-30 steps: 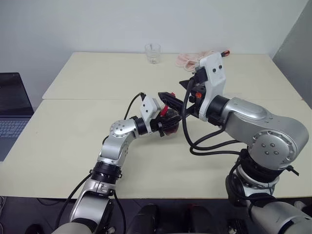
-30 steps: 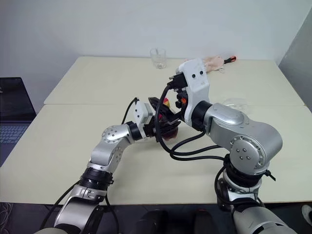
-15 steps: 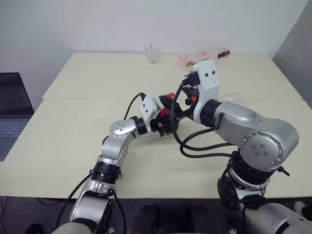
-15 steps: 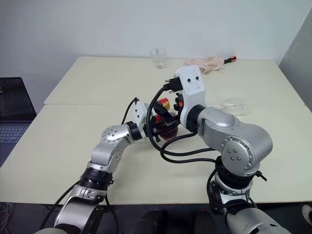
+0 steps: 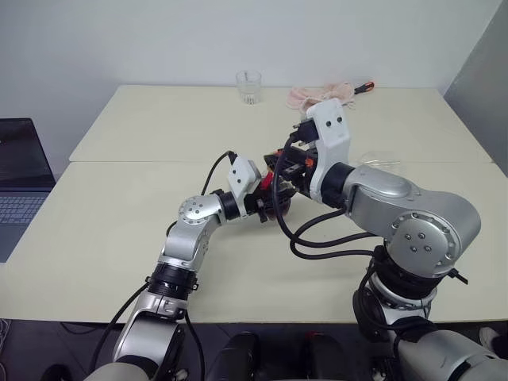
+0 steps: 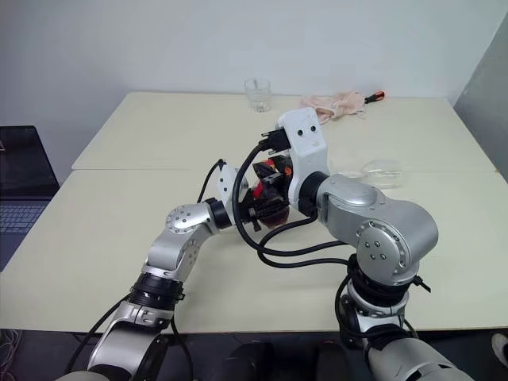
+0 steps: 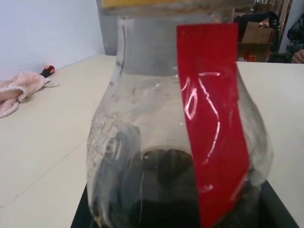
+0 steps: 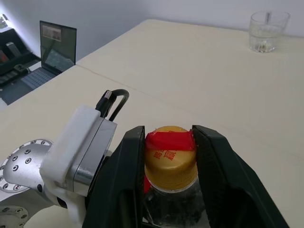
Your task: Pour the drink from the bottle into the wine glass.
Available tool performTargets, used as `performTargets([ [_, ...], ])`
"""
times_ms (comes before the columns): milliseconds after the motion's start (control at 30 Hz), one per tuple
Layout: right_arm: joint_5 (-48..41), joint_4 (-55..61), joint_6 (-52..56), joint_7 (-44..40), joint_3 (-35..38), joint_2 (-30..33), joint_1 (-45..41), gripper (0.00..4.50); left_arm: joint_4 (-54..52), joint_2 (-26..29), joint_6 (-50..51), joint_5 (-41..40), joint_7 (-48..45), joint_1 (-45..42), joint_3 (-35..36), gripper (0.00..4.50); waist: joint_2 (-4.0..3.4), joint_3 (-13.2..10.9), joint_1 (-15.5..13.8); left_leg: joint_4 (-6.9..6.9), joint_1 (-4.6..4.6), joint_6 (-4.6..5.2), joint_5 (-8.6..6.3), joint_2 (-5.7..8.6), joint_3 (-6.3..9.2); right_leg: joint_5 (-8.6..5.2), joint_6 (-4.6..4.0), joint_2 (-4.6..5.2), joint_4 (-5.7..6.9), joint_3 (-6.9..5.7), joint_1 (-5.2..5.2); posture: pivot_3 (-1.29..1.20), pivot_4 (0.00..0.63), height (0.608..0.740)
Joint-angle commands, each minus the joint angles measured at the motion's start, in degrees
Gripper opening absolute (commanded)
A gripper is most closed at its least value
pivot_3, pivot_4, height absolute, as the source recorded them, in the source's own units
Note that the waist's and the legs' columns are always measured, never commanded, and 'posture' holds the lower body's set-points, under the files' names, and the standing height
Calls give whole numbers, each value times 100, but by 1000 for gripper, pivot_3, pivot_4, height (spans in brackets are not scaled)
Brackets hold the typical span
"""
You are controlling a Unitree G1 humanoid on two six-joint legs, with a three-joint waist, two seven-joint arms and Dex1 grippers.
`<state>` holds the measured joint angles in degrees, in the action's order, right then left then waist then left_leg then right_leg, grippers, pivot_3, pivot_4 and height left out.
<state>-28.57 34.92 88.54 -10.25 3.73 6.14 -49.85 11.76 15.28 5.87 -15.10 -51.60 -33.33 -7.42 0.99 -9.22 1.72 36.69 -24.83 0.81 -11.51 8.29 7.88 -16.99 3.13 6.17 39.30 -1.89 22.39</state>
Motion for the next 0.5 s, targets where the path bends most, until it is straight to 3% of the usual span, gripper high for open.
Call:
performTargets([
  [33,-366,-357,-1182,-1475,-229,1064,-76,1192,-144,-29,-102,-34,-1,-135,42,1577,0,0,-11,2,0,1,0,1,2,0,0,-1,-7,-5,-4,0,150,740],
  [133,-787,-1210,-3109,-4518,-473,2153,365,1192,-143,-56,-101,-30,-8,-158,16,1549,4,-2,-22,2,1,3,-2,0,7,0,3,-2,-24,-19,-18,0,150,740],
  [200,-521,-2145,-4288,-5916,-862,2624,294,1192,-172,-50,-89,-47,-7,-166,5,1532,4,-2,4,4,2,13,-7,1,-6,3,8,-3,-29,-16,-23,0,150,740],
  [367,325,-4286,-5974,-7186,-1541,2576,-678,1192,-343,13,-30,-68,60,-120,28,1528,3,-2,188,4,11,15,-8,-15,-14,5,10,-7,-17,-9,-20,0,150,740],
  [500,506,-4859,-6495,-7697,-1714,2473,-1040,1191,-545,123,50,-102,152,8,86,1528,3,-2,159,-6,8,11,-7,-21,-3,0,3,-10,-27,-10,-12,0,150,740],
])
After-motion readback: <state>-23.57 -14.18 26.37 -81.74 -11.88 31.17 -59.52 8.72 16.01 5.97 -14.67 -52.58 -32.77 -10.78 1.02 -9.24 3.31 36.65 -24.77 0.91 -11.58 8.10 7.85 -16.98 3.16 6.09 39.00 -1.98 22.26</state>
